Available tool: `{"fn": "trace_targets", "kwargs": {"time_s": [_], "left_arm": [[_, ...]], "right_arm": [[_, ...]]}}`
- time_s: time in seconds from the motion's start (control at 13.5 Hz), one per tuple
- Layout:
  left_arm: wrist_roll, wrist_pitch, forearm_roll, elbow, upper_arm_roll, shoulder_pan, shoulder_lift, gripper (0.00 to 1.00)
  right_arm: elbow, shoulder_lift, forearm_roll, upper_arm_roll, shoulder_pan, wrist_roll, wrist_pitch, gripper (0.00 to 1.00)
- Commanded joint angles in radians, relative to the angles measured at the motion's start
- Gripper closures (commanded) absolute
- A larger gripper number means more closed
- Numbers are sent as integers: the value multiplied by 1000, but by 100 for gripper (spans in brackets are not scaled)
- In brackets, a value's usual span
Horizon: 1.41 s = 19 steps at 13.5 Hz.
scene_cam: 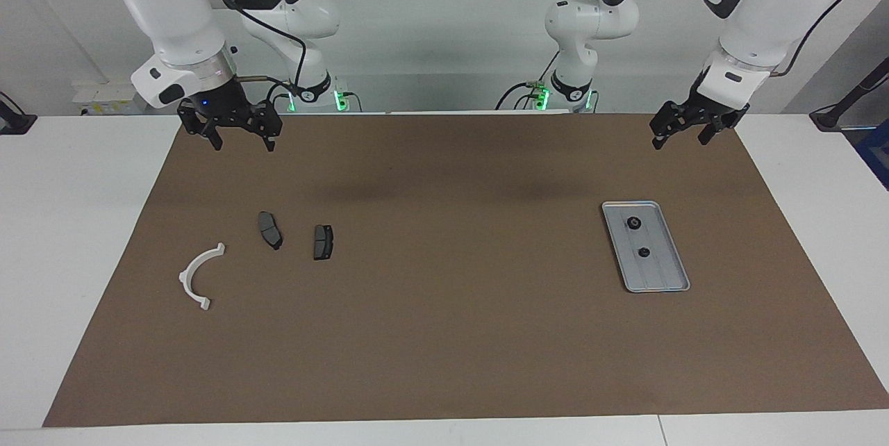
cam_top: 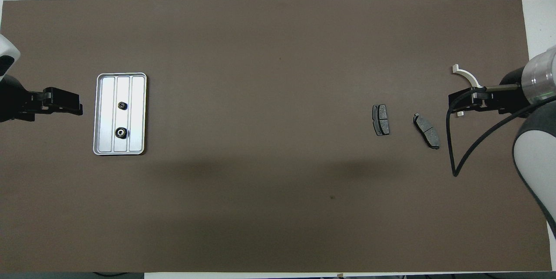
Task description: Place bearing gear from tray to pile
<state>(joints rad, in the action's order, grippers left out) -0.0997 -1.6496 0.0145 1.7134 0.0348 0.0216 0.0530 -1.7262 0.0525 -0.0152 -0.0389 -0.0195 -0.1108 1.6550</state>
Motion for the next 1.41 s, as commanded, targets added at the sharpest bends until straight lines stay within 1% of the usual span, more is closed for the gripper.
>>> {"fn": "trace_targets", "kwargs": {"time_s": [0.0, 0.22, 0.45, 0.67, 0.89, 1.04, 1.19, 1.34], "left_arm": [[5, -15, -18, 9, -6, 11, 15, 0], [-3, 2, -18, 14, -6, 6, 19, 0], [15, -16, -19, 60, -7, 1, 39, 0], [58, -133, -19, 142, -12, -37, 33, 0], [87, -295, -19, 286, -13, -39, -4, 0], [94, -419, -19, 394, -13, -48, -7, 0], [97, -510, -19, 481, -13, -52, -4, 0], [112, -564, -19, 528, -13, -54, -2, 0]], "right_arm": [[5, -3, 1, -3, 6, -12, 8, 0], [5, -3, 1, -3, 6, -10, 8, 0], [5, -3, 1, -3, 6, -9, 8, 0], [7, -3, 1, -3, 6, -9, 8, 0], [5, -3, 1, -3, 4, -12, 8, 0], [5, -3, 1, -3, 4, -13, 8, 0], [5, -3, 1, -3, 4, -10, 8, 0], [5, -3, 1, -3, 7, -6, 8, 0]]}}
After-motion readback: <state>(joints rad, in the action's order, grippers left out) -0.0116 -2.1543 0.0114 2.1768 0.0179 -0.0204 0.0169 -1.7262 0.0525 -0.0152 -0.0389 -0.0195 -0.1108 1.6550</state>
